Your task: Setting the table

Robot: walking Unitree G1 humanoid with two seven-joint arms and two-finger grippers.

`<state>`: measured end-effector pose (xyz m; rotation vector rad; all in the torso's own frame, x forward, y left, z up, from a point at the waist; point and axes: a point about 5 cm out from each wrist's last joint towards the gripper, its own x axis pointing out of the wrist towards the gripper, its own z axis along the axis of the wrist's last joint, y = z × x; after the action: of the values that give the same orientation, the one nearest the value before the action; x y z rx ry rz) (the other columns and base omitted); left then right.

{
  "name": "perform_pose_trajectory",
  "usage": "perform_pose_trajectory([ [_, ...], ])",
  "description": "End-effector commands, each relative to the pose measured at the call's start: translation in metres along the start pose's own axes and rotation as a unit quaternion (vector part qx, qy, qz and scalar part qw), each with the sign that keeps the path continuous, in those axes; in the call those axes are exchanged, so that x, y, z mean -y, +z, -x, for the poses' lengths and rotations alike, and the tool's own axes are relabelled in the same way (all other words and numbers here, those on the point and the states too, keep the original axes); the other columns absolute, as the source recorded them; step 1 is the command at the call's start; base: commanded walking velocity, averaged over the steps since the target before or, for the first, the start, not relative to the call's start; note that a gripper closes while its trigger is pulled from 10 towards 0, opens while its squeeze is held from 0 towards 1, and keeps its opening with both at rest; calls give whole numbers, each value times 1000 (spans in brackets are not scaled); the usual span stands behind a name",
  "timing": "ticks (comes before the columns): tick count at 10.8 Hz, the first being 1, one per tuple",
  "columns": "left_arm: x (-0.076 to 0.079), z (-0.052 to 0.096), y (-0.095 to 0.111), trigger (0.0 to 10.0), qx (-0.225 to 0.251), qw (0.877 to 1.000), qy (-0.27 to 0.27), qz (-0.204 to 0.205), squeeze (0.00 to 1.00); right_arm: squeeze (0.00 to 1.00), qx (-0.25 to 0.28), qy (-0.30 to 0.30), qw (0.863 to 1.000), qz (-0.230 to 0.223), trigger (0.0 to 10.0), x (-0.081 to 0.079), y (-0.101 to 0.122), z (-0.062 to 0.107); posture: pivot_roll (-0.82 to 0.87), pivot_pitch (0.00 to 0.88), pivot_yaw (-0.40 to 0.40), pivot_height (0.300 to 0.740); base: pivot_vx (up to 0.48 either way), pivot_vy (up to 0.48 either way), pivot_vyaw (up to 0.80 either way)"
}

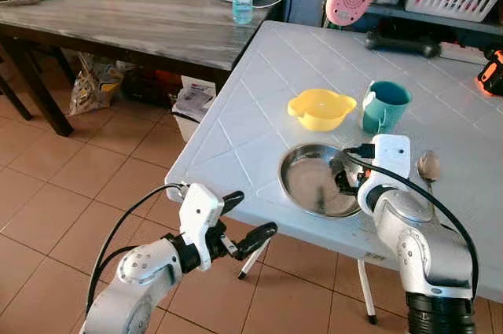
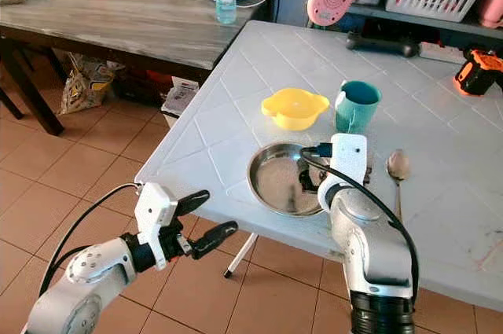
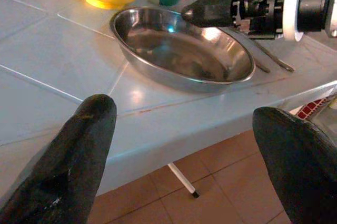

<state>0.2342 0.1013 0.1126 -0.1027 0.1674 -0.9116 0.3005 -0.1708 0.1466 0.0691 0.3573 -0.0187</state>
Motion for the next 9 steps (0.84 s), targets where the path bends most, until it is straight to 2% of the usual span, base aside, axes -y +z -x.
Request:
perform_pose_trajectory([
  [1, 3, -1, 0, 10000, -5, 1000, -1, -4, 0, 1000, -4, -5, 1000, -5, 10000, 5, -1, 1, -55, 95, -10, 740, 0, 0, 0],
  [3, 3, -1, 1, 10000, -6, 1000, -2, -2, 0, 1000, -19, 2, 999, -29, 10000, 4, -4, 1, -55, 96, -12, 740, 0, 0, 0],
  [4, 3, -1, 1, 10000, -6, 1000, -3, -2, 0, 0, -28, -5, 999, -33, 10000, 6, -7, 0, -55, 96, -12, 740, 0, 0, 0],
  [5, 4, -2, 2, 10000, -6, 1000, -3, -2, 0, 0, -41, -4, 997, -68, 10000, 6, -12, -1, -55, 96, -11, 740, 0, 0, 0],
  [7, 4, -2, 2, 10000, -6, 1000, -3, -1, 0, 0, -44, 6, 997, -68, 10000, 3, -14, -2, -54, 97, -11, 740, 0, 0, 0],
  [8, 4, -2, 2, 10000, -7, 1000, -3, 0, 0, 0, -55, 7, 995, -78, 3725, 2, -18, -1, -53, 98, -12, 740, 0, 0, 0],
  [9, 4, -1, 2, 10000, -7, 1000, -2, 1, 0, 0, -62, 12, 993, -96, 0, -1, -20, -1, -56, 100, -10, 740, 0, 0, 0],
])
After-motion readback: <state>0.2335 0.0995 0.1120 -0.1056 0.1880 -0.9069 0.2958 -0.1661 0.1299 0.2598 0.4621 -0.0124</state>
